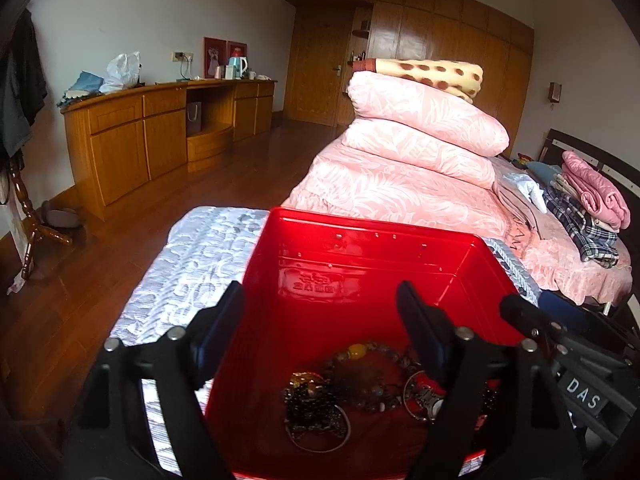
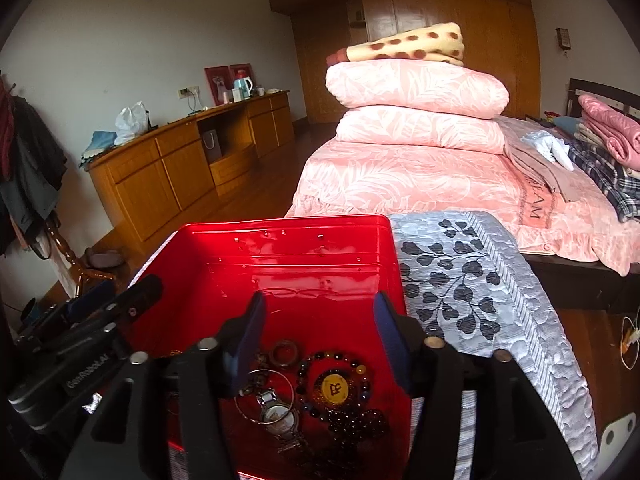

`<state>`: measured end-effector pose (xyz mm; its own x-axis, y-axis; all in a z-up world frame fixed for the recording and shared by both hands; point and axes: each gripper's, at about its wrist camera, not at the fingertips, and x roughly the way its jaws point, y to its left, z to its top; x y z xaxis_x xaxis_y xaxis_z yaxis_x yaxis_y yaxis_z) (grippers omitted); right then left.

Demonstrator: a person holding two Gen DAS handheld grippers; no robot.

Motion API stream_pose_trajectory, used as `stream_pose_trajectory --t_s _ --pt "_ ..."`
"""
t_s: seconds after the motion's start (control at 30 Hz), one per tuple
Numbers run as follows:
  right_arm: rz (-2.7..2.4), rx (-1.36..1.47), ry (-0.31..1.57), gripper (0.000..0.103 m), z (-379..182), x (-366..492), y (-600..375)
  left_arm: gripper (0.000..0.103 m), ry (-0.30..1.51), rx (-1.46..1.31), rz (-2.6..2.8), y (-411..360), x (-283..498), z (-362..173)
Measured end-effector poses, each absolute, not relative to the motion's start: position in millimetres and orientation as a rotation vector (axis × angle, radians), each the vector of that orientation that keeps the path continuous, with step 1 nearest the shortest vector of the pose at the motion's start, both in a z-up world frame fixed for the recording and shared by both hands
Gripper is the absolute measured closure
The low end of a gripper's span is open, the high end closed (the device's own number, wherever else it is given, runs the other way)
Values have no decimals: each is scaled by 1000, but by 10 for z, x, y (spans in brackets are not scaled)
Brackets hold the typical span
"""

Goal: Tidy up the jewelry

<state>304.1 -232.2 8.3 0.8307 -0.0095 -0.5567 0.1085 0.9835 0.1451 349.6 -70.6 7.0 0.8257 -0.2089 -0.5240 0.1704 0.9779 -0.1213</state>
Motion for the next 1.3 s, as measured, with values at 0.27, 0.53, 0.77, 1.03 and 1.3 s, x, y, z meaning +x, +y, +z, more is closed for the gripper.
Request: stream_pose_trajectory --t_s 0.27,0.53,0.77,1.03,1.3 --pt "-99 170 582 28 76 2861 -2416 13 530 -53 -162 -618 3316 136" --pt "-115 189 572 10 119 2493 -2505 5 473 -34 -140 -444 2856 154" --pt "-76 149 516 6 223 2101 -2402 5 448 -35 -149 -343 2501 226" --pt "-52 146 471 6 381 1786 -2325 5 423 -11 -173 -334 2159 330" --pt "-51 125 421 6 538 1534 -2296 5 377 5 -183 -348 1919 526"
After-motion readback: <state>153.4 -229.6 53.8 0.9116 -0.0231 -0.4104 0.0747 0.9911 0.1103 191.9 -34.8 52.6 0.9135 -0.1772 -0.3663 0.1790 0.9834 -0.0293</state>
